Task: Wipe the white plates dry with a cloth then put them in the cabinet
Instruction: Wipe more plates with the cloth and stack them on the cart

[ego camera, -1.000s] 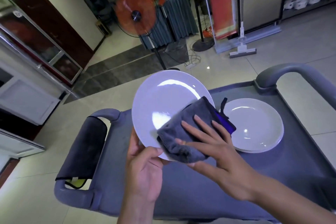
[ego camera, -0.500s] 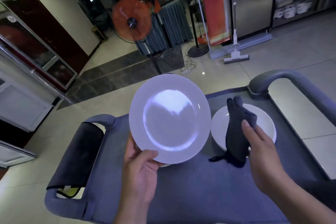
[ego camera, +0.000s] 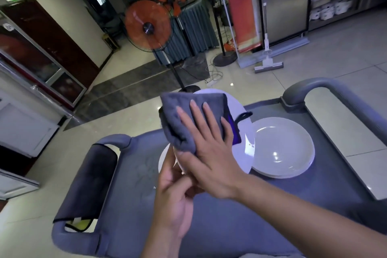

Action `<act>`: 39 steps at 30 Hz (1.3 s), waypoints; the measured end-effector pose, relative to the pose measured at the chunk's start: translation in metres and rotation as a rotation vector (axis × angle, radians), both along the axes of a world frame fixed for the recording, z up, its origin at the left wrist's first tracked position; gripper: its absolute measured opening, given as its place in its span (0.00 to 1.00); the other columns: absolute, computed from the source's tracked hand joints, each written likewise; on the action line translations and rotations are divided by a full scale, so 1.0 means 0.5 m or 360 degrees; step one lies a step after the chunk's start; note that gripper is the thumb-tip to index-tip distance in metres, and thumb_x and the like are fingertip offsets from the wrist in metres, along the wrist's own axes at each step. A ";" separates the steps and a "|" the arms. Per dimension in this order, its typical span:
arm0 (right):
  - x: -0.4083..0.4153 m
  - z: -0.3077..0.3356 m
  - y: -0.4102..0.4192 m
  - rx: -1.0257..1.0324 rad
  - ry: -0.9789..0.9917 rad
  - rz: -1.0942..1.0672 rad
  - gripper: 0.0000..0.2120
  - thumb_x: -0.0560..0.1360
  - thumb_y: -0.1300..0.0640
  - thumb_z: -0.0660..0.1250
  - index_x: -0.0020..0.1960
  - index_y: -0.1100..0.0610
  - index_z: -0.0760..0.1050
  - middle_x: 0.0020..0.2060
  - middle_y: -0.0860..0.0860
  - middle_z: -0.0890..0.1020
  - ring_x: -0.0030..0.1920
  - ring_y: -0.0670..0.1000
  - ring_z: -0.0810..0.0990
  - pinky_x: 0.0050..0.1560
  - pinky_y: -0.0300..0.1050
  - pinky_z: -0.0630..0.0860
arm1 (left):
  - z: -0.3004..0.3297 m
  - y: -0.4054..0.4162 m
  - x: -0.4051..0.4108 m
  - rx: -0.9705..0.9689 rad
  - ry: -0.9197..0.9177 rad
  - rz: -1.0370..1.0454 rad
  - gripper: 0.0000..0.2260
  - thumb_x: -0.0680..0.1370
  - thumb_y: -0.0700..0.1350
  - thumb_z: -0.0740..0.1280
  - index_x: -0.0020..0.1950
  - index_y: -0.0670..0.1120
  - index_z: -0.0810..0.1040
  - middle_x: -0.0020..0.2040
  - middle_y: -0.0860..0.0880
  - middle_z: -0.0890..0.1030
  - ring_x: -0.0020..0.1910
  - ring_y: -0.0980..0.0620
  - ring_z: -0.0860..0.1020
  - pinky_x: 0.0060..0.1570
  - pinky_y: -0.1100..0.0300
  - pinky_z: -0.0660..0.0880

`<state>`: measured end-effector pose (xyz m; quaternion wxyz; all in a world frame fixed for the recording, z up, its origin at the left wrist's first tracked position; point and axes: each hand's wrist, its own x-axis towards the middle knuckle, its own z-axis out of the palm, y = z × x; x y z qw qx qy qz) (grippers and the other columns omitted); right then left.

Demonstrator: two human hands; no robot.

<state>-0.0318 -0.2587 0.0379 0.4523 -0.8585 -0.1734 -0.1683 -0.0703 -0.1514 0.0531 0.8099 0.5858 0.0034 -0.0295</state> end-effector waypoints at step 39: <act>-0.009 -0.036 -0.027 0.0318 0.0710 0.0145 0.25 0.77 0.35 0.51 0.69 0.22 0.43 0.79 0.34 0.41 0.75 0.32 0.33 0.77 0.51 0.35 | -0.079 0.010 0.009 0.0192 0.0115 -0.0136 0.33 0.71 0.31 0.63 0.69 0.60 0.77 0.62 0.46 0.84 0.57 0.47 0.83 0.44 0.50 0.81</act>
